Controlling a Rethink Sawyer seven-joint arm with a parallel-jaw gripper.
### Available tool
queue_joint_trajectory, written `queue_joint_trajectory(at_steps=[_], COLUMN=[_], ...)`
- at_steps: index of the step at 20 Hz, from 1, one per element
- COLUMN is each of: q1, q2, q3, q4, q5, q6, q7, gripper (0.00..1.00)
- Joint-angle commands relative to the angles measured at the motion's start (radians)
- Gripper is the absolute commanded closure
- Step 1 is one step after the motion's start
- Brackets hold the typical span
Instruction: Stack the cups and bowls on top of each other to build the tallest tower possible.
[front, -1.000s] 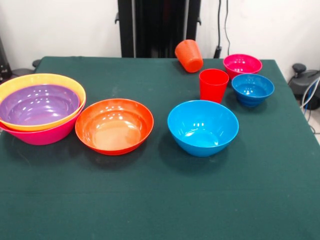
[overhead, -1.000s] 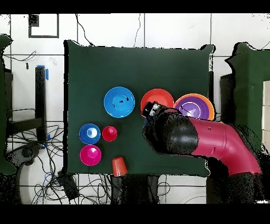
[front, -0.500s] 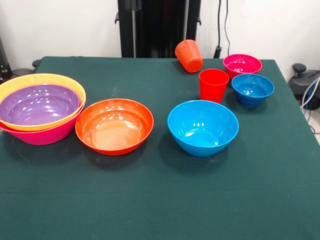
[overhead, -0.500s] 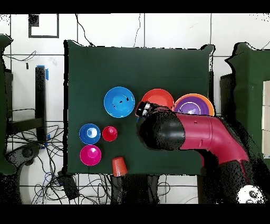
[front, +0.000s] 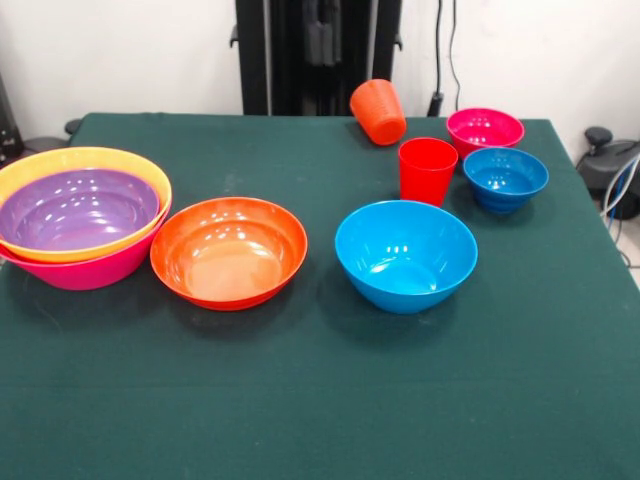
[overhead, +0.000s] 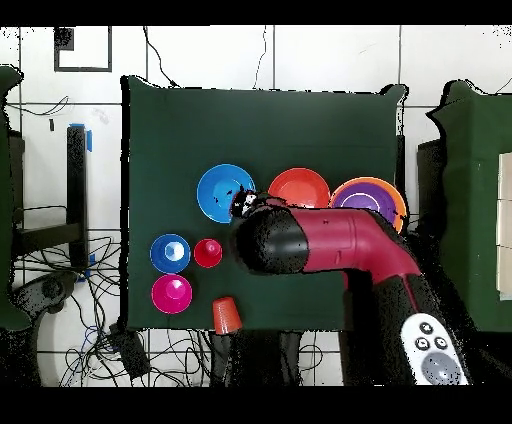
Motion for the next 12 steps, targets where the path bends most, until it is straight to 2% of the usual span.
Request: queue_joint_trajectory(at_steps=[1, 7, 12], q1=[0.095, 0.112, 0.137], q2=[0.146, 0.175, 0.179], q3=[-0.11, -0.133, -0.169], q4=[-0.004, 0.0, -0.007], q5=[-0.083, -0.044, -0.03], q6=[-0.134, -0.187, -0.193], q7=[0.155, 0.132, 0.136], gripper=[1.0, 1.0, 1.0])
